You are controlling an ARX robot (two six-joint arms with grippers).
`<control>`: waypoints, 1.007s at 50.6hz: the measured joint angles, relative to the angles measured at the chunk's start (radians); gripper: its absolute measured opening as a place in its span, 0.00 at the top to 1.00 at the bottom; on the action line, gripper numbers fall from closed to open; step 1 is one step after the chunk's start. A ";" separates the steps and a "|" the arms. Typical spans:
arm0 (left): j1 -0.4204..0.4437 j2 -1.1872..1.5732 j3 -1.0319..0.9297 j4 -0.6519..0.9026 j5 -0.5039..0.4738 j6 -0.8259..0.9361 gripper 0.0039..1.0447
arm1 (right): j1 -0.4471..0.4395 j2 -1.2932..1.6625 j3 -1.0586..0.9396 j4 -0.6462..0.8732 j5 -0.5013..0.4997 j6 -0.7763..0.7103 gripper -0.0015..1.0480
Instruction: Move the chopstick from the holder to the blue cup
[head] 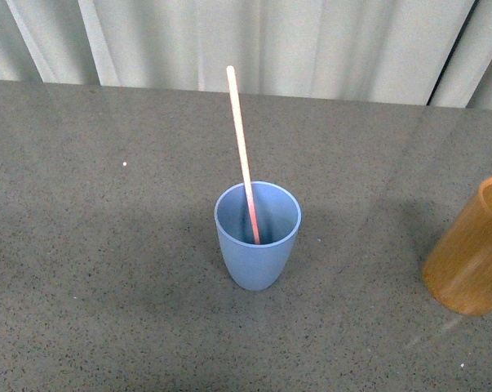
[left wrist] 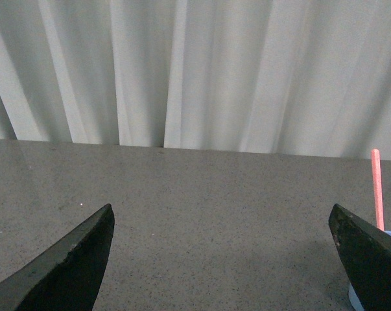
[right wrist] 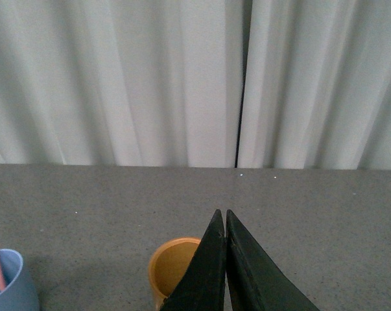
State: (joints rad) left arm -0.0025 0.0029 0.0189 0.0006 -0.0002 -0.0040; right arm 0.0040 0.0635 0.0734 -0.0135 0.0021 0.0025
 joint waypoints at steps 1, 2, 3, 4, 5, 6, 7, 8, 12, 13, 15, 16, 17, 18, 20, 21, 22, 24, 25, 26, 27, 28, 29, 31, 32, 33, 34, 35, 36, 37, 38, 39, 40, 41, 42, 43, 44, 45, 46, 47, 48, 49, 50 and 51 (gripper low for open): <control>0.000 0.000 0.000 0.000 0.000 0.000 0.06 | 0.000 -0.002 -0.002 0.001 0.000 0.000 0.99; 0.000 0.000 0.000 0.000 0.000 0.000 0.06 | 0.000 -0.004 -0.003 0.002 0.000 0.000 0.99; 0.000 0.000 0.000 0.000 0.000 0.000 0.06 | -0.001 -0.006 -0.005 0.002 0.000 0.000 0.99; 0.000 0.000 0.000 0.000 0.000 0.000 0.06 | -0.001 -0.008 -0.007 0.002 0.000 0.000 0.99; 0.000 0.000 0.000 0.000 0.000 0.000 0.06 | -0.001 -0.008 -0.008 0.003 0.000 0.000 0.99; 0.000 0.000 0.000 0.000 0.000 0.000 0.06 | -0.001 -0.010 -0.010 0.003 0.000 0.000 0.99; 0.000 0.000 0.000 0.000 0.000 0.000 0.06 | -0.001 -0.011 -0.011 0.003 0.000 0.000 0.99; 0.000 0.000 0.000 0.000 0.000 0.000 0.06 | -0.001 -0.012 -0.013 0.003 0.000 0.000 0.99; 0.000 0.000 0.000 0.000 0.000 0.000 0.06 | -0.001 -0.017 -0.020 0.003 0.000 0.000 0.99; 0.000 0.000 0.000 0.000 0.000 0.000 0.06 | -0.001 -0.019 -0.022 0.004 0.000 0.000 0.99; 0.000 0.000 0.000 0.000 0.000 0.000 0.06 | -0.001 -0.021 -0.024 0.004 0.000 0.000 0.99; 0.000 0.000 0.000 0.000 0.000 0.000 0.06 | -0.001 -0.025 -0.026 0.005 0.000 0.000 0.99; 0.000 0.000 0.000 0.000 0.000 0.000 0.06 | -0.001 -0.028 -0.029 0.006 0.000 0.000 0.99; 0.000 0.000 0.000 0.000 0.000 0.000 0.06 | -0.002 -0.042 -0.041 0.011 0.000 0.000 0.99; 0.000 0.000 0.000 0.000 0.000 0.000 0.06 | -0.002 -0.055 -0.053 0.008 -0.001 0.000 0.99; 0.000 0.000 0.000 0.000 -0.001 0.000 0.06 | -0.002 -0.056 -0.053 0.010 0.001 0.000 0.99; 0.000 0.000 0.000 0.000 0.000 0.000 0.06 | -0.002 -0.056 -0.053 0.011 0.000 0.000 0.99; 0.000 0.000 0.000 0.000 0.000 0.000 0.06 | -0.002 -0.059 -0.053 0.011 0.000 0.000 0.99; 0.000 0.000 0.000 0.000 0.000 0.000 0.06 | -0.002 -0.060 -0.053 0.011 0.000 0.000 0.99; 0.000 0.000 0.000 0.000 0.000 0.000 0.06 | -0.002 -0.060 -0.053 0.011 0.000 0.000 0.99; 0.000 0.000 0.000 0.000 0.000 0.000 0.06 | -0.002 -0.060 -0.053 0.011 0.000 0.000 0.99; 0.000 0.000 0.000 0.000 0.000 0.000 0.06 | -0.002 -0.060 -0.053 0.011 0.000 0.000 0.99; 0.000 0.000 0.000 0.000 0.000 0.000 0.06 | -0.002 -0.060 -0.053 0.011 0.000 0.000 0.99; 0.000 0.000 0.000 0.000 0.000 0.000 0.06 | -0.002 -0.060 -0.053 0.011 0.000 0.000 0.99; 0.000 0.000 0.000 0.000 0.000 0.000 0.06 | -0.002 -0.060 -0.053 0.011 0.000 -0.001 0.98; 0.000 0.000 0.000 0.000 0.000 0.000 0.06 | -0.002 -0.060 -0.053 0.011 0.000 -0.001 0.95; 0.000 0.000 0.000 0.000 0.000 0.000 0.06 | -0.002 -0.060 -0.053 0.011 0.000 0.000 0.92; 0.000 0.000 0.000 0.000 0.000 0.000 0.06 | -0.002 -0.060 -0.053 0.011 0.000 0.000 0.88; 0.000 0.000 0.000 0.000 0.000 0.000 0.06 | -0.002 -0.060 -0.053 0.011 0.000 0.000 0.85; 0.000 0.000 0.000 0.000 0.000 0.000 0.06 | -0.002 -0.060 -0.053 0.011 0.000 -0.001 0.82; 0.000 0.000 0.000 0.000 0.000 0.000 0.06 | -0.002 -0.060 -0.053 0.011 0.000 -0.001 0.80; 0.000 0.000 0.000 0.000 0.000 0.000 0.06 | -0.002 -0.060 -0.053 0.011 0.000 -0.001 0.76; 0.000 0.000 0.000 0.000 0.000 0.000 0.06 | -0.002 -0.060 -0.053 0.011 0.000 -0.001 0.73; 0.000 0.000 0.000 0.000 0.000 0.000 0.06 | -0.002 -0.060 -0.053 0.011 0.000 -0.001 0.70; 0.000 0.000 0.000 0.000 0.000 0.000 0.06 | -0.002 -0.060 -0.053 0.011 0.000 0.000 0.65; 0.000 0.000 0.000 0.000 0.000 0.000 0.06 | -0.002 -0.060 -0.053 0.011 0.000 0.000 0.60; 0.000 0.000 0.000 0.000 0.000 0.000 0.06 | -0.002 -0.060 -0.053 0.011 0.000 -0.001 0.56; 0.000 0.000 0.000 0.000 0.000 0.000 0.06 | -0.002 -0.060 -0.053 0.011 0.000 0.000 0.53; 0.000 0.000 0.000 0.000 0.000 0.000 0.06 | -0.002 -0.060 -0.053 0.011 0.000 0.000 0.48; 0.000 0.000 0.000 0.000 0.000 0.000 0.06 | -0.002 -0.060 -0.053 0.011 0.000 -0.001 0.44; 0.000 0.000 0.000 0.000 0.000 0.000 0.06 | -0.002 -0.060 -0.053 0.011 0.000 0.000 0.39; 0.000 0.000 0.000 0.000 0.000 0.000 0.06 | -0.002 -0.060 -0.053 0.011 0.000 0.000 0.36; 0.000 0.000 0.000 0.000 0.000 0.000 0.06 | -0.002 -0.060 -0.053 0.011 0.000 0.000 0.33; 0.000 0.000 0.000 0.000 0.000 0.000 0.06 | -0.002 -0.060 -0.053 0.011 0.000 0.000 0.31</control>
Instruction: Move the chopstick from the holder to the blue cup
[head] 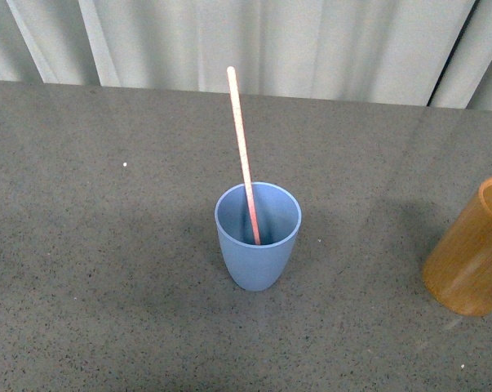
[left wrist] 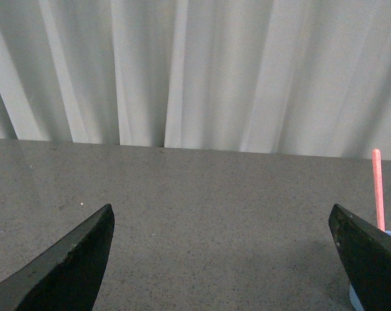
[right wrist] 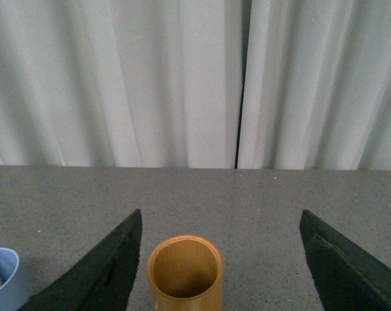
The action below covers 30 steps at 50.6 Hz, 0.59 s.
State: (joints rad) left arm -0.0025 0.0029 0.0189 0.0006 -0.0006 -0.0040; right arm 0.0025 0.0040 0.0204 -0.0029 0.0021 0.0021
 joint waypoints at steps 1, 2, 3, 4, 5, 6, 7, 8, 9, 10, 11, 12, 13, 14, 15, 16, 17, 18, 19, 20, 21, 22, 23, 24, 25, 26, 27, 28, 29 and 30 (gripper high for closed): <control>0.000 0.000 0.000 0.000 0.000 0.000 0.06 | 0.000 0.000 0.000 0.000 0.000 0.000 0.28; 0.000 0.000 0.000 0.000 0.000 0.000 0.06 | 0.000 0.000 0.000 0.000 0.000 0.000 0.24; 0.000 0.000 0.000 0.000 0.000 0.000 0.06 | 0.000 0.000 0.000 0.000 0.000 0.000 0.23; 0.000 0.000 0.000 0.000 0.000 0.000 0.06 | 0.000 0.000 0.000 0.000 0.000 0.000 0.19; 0.000 0.000 0.000 0.000 0.000 0.000 0.06 | 0.000 0.000 0.000 0.000 0.000 0.000 0.16; 0.000 0.000 0.000 0.000 0.000 0.000 0.06 | 0.000 0.000 0.000 0.000 0.000 0.000 0.12; 0.000 0.000 0.000 0.000 0.000 0.000 0.06 | 0.000 0.000 0.000 0.000 0.000 0.000 0.11; 0.000 0.000 0.000 0.000 0.000 0.000 0.06 | 0.000 0.000 0.000 0.000 0.000 0.001 0.08; 0.000 0.000 0.000 0.000 0.000 0.000 0.06 | 0.000 0.000 0.000 0.000 0.000 0.001 0.08; 0.000 0.000 0.000 0.000 0.000 0.000 0.06 | 0.000 0.000 0.000 0.000 0.000 0.001 0.08; 0.000 0.000 0.000 0.000 0.000 0.000 0.06 | 0.000 0.000 0.000 0.000 0.000 0.001 0.09; 0.000 0.000 0.000 0.000 0.000 0.000 0.06 | 0.000 0.000 0.000 0.000 0.000 0.000 0.10; 0.000 0.000 0.000 0.000 0.000 0.000 0.06 | 0.000 0.000 0.000 0.000 0.000 0.000 0.10; 0.000 0.000 0.000 0.000 0.000 0.000 0.06 | 0.000 0.000 0.000 0.000 0.000 0.000 0.10; 0.000 0.000 0.000 0.000 0.000 0.000 0.06 | 0.000 0.000 0.000 0.000 0.000 0.001 0.10; 0.000 0.000 0.000 0.000 0.000 0.000 0.06 | 0.000 0.000 0.000 0.000 0.000 0.000 0.10; 0.000 0.000 0.000 0.000 0.000 0.000 0.06 | 0.000 0.000 0.000 0.000 0.000 0.001 0.10; 0.000 0.000 0.000 0.000 0.000 0.000 0.06 | 0.000 0.000 0.000 0.000 0.000 0.000 0.10; 0.000 0.000 0.000 0.000 0.000 0.000 0.06 | 0.000 0.000 0.000 0.000 0.000 0.001 0.10; 0.000 0.000 0.000 0.000 0.000 0.000 0.06 | 0.000 0.000 0.000 0.000 0.000 0.001 0.10; 0.000 0.000 0.000 0.000 0.000 0.000 0.06 | 0.000 0.000 0.000 0.000 0.000 0.001 0.10; 0.000 0.000 0.000 0.000 0.000 0.000 0.06 | 0.000 0.000 0.000 0.000 0.000 0.000 0.10; 0.000 0.000 0.000 0.000 0.000 0.000 0.06 | 0.000 0.000 0.000 0.000 0.000 0.000 0.10; 0.000 0.000 0.000 0.000 0.000 0.000 0.06 | 0.000 0.000 0.000 0.000 0.000 0.001 0.10; 0.000 0.000 0.000 0.000 0.000 0.000 0.06 | 0.000 0.000 0.000 0.000 0.000 0.000 0.10; 0.000 0.000 0.000 0.000 0.000 0.000 0.06 | 0.000 0.000 0.000 0.000 0.000 0.001 0.10; 0.000 0.000 0.000 0.000 0.000 0.000 0.06 | 0.000 0.000 0.000 0.000 0.000 0.001 0.10; 0.000 0.000 0.000 0.000 0.000 0.000 0.06 | 0.000 0.000 0.000 0.000 0.000 0.001 0.10; 0.000 0.000 0.000 0.000 0.000 0.000 0.06 | 0.000 0.000 0.000 0.000 0.000 0.000 0.10; 0.000 0.000 0.000 0.000 0.000 0.000 0.06 | 0.000 0.000 0.000 0.000 0.000 0.000 0.10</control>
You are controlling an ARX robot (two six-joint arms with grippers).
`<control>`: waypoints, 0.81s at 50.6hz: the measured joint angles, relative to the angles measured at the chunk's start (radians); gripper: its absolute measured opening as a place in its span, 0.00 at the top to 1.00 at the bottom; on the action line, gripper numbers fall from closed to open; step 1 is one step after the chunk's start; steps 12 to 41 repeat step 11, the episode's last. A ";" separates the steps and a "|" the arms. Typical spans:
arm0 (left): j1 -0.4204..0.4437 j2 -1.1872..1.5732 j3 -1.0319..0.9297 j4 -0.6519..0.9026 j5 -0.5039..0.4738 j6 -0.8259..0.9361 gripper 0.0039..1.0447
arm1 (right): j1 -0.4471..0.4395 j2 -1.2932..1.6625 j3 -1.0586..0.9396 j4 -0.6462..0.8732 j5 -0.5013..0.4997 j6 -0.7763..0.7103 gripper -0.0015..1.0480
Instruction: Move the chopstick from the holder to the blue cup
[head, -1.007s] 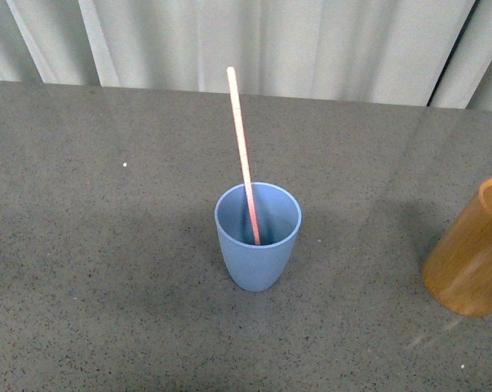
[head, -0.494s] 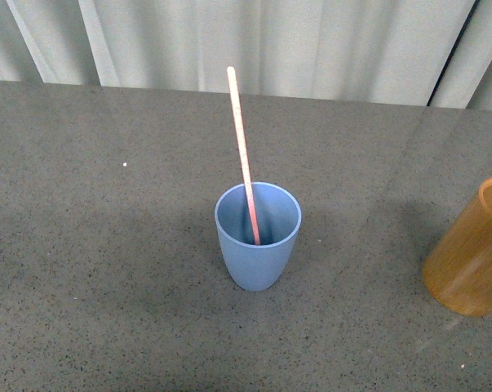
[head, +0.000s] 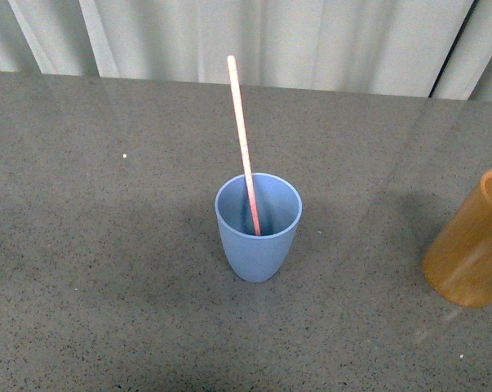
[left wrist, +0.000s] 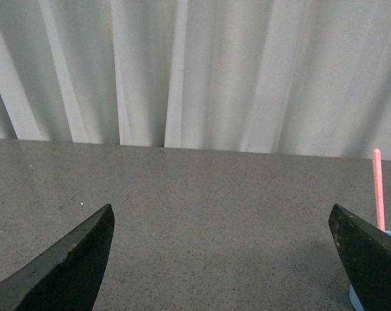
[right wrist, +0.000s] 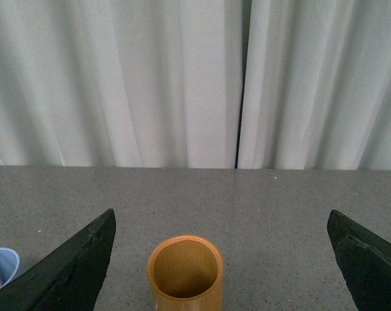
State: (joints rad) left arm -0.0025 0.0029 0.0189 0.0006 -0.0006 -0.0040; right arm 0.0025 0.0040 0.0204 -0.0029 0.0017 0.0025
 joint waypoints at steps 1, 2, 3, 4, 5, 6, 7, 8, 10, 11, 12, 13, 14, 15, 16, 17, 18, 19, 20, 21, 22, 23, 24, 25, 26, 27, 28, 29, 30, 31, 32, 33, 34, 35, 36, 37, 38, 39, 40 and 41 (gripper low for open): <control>0.000 0.000 0.000 0.000 0.000 0.000 0.06 | 0.000 0.000 0.000 0.000 0.000 0.000 0.10; 0.000 0.000 0.000 0.000 0.000 0.000 0.06 | 0.000 0.000 0.000 0.000 0.000 0.000 0.10; 0.000 0.000 0.000 0.000 0.000 0.000 0.06 | 0.000 0.000 0.000 0.000 0.000 0.000 0.10; 0.000 0.000 0.000 0.000 0.000 0.000 0.06 | 0.000 0.000 0.000 0.000 0.000 0.000 0.10; 0.000 0.000 0.000 0.000 0.000 0.000 0.06 | 0.000 0.000 0.000 0.000 0.000 0.000 0.10; 0.000 0.000 0.000 0.000 0.000 0.000 0.06 | 0.000 0.000 0.000 0.000 0.000 0.000 0.10; 0.000 0.000 0.000 0.000 0.000 0.000 0.06 | 0.000 0.000 0.000 0.000 0.000 0.000 0.10; 0.000 0.000 0.000 0.000 0.000 0.000 0.06 | 0.000 0.000 0.000 0.000 0.000 0.000 0.10; 0.000 0.000 0.000 0.000 0.000 0.000 0.06 | 0.000 0.000 0.000 0.000 0.000 0.000 0.10; 0.000 0.000 0.000 0.000 0.000 0.000 0.06 | 0.000 0.000 0.000 0.000 0.000 0.000 0.10; 0.000 0.000 0.000 0.000 0.000 0.000 0.06 | 0.000 0.000 0.000 0.000 0.000 0.000 0.10; 0.000 0.000 0.000 0.000 0.000 0.000 0.06 | 0.000 0.000 0.000 0.000 0.000 0.000 0.10; 0.000 0.000 0.000 0.000 0.000 0.000 0.06 | 0.000 0.000 0.000 0.000 0.000 0.000 0.10; 0.000 0.000 0.000 0.000 0.000 0.000 0.06 | 0.000 0.000 0.000 0.000 0.000 0.000 0.10; 0.000 0.000 0.000 0.000 0.000 0.000 0.06 | 0.000 0.000 0.000 0.000 0.000 0.000 0.10; 0.000 0.000 0.000 0.000 0.000 0.000 0.06 | 0.000 0.000 0.000 0.000 0.000 0.000 0.10; 0.000 0.000 0.000 0.000 0.000 0.000 0.06 | 0.000 0.000 0.000 0.000 0.000 0.000 0.10; 0.000 0.000 0.000 0.000 0.000 0.000 0.06 | 0.000 0.000 0.000 0.000 0.000 0.000 0.10; 0.000 0.000 0.000 0.000 0.000 0.000 0.06 | 0.000 0.000 0.000 0.000 0.000 0.000 0.10; 0.000 0.000 0.000 0.000 0.000 0.000 0.06 | 0.000 0.000 0.000 0.000 0.000 0.000 0.10; 0.000 0.000 0.000 0.000 0.000 0.000 0.06 | 0.000 0.000 0.000 0.000 0.000 0.000 0.10; 0.000 0.000 0.000 0.000 0.000 0.000 0.06 | 0.000 0.000 0.000 0.000 0.000 0.000 0.10; 0.000 0.000 0.000 0.000 0.000 0.000 0.06 | 0.000 0.000 0.000 0.000 0.000 0.000 0.10; 0.000 0.000 0.000 0.000 0.000 0.000 0.06 | 0.000 0.000 0.000 0.000 0.000 0.000 0.10; 0.000 0.000 0.000 0.000 0.000 0.000 0.06 | 0.000 0.000 0.000 0.000 0.000 0.000 0.10; 0.000 0.000 0.000 0.000 0.000 0.000 0.06 | 0.000 0.000 0.000 0.000 0.000 0.000 0.10; 0.000 0.000 0.000 0.000 0.000 0.000 0.06 | 0.000 0.000 0.000 0.000 0.000 0.000 0.10; 0.000 0.000 0.000 0.000 0.000 0.000 0.06 | 0.000 0.000 0.000 0.000 0.000 0.000 0.10; 0.000 0.000 0.000 0.000 0.000 0.000 0.06 | 0.000 0.000 0.000 0.000 0.000 0.000 0.10; 0.000 0.000 0.000 0.000 0.000 0.000 0.06 | 0.000 0.000 0.000 0.000 0.000 0.000 0.10; 0.000 0.000 0.000 0.000 0.000 0.000 0.06 | 0.000 0.000 0.000 0.000 0.000 0.000 0.10; 0.000 0.000 0.000 0.000 0.000 0.000 0.06 | 0.000 0.000 0.000 0.000 0.000 0.000 0.10; 0.000 0.000 0.000 0.000 0.000 0.000 0.06 | 0.000 0.000 0.000 0.000 0.000 0.000 0.10; 0.000 0.000 0.000 0.000 0.000 0.000 0.06 | 0.000 0.000 0.000 0.000 0.000 0.000 0.10; 0.000 0.000 0.000 0.000 0.000 0.000 0.06 | 0.000 0.000 0.000 0.000 0.000 0.000 0.10; 0.000 0.000 0.000 0.000 0.000 0.000 0.06 | 0.000 0.000 0.000 0.000 0.000 0.000 0.10; 0.000 0.000 0.000 0.000 0.000 0.000 0.06 | 0.000 0.000 0.000 0.000 0.000 0.000 0.10; 0.000 0.000 0.000 0.000 0.000 0.000 0.06 | 0.000 0.000 0.000 0.000 0.000 0.000 0.10; 0.000 0.000 0.000 0.000 0.000 0.000 0.06 | 0.000 0.000 0.000 0.000 0.000 0.000 0.10; 0.000 0.000 0.000 0.000 0.000 0.000 0.06 | 0.000 0.000 0.000 0.000 0.000 0.000 0.10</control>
